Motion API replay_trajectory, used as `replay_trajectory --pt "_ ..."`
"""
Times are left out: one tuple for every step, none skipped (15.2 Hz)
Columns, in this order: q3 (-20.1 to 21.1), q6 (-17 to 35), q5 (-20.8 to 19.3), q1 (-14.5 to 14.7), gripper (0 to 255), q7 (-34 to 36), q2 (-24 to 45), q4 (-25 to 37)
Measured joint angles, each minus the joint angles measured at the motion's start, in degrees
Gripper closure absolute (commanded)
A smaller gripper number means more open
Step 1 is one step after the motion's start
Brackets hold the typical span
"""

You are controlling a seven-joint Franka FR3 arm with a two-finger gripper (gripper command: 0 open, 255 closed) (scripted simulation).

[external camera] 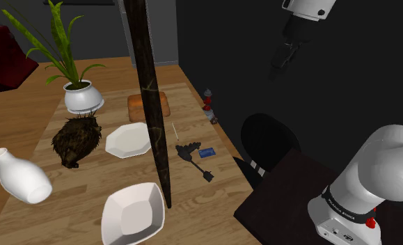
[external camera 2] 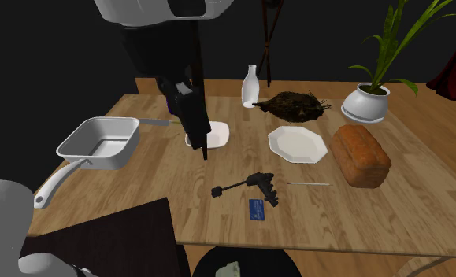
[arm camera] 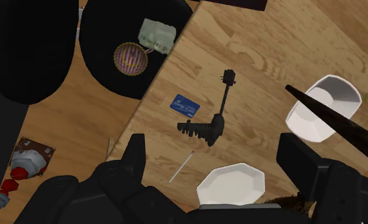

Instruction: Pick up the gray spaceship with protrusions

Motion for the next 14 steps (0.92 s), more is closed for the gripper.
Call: replay_trajectory --pt "0.0 0.0 0.0 0.0 0 0.0 0.0 0.0" --pt "0.3 0.9 0.2 0.0 0 0.2 0.2 -0.7" --pt "0.6 2.4 0.4 0.1 0 0.6 0.5 -1.8" --pt "1.3 4.2 0.8 0.2 0 1.2 1.1 -3.1" --pt "1.7 5.7 1.1 0.3 0 1.6 1.2 -4.4" --pt "2.3 7.5 1.4 0.5 0 2.1 1.8 -5.6" --pt "3.1 9.5 1.9 0.7 0 2.9 2.3 -7.1" --pt "3.7 11.4 2.2 0.8 0 3.4 3.4 -7.8" --pt "4.0 13.4 2.4 0.8 0 3.6 4.4 -8.8" --pt "4.7 15.7 2.8 1.0 0 4.2 5.4 -10.0" --pt "5.3 17.8 3.1 1.1 0 4.7 6.6 -10.9" --pt "6.1 19.9 3.6 1.3 0 5.5 7.8 -11.7" --pt "6.7 21.9 3.9 1.4 0 6.0 9.3 -12.2" --pt "7.3 23.8 4.2 1.6 0 6.6 9.9 -13.3"
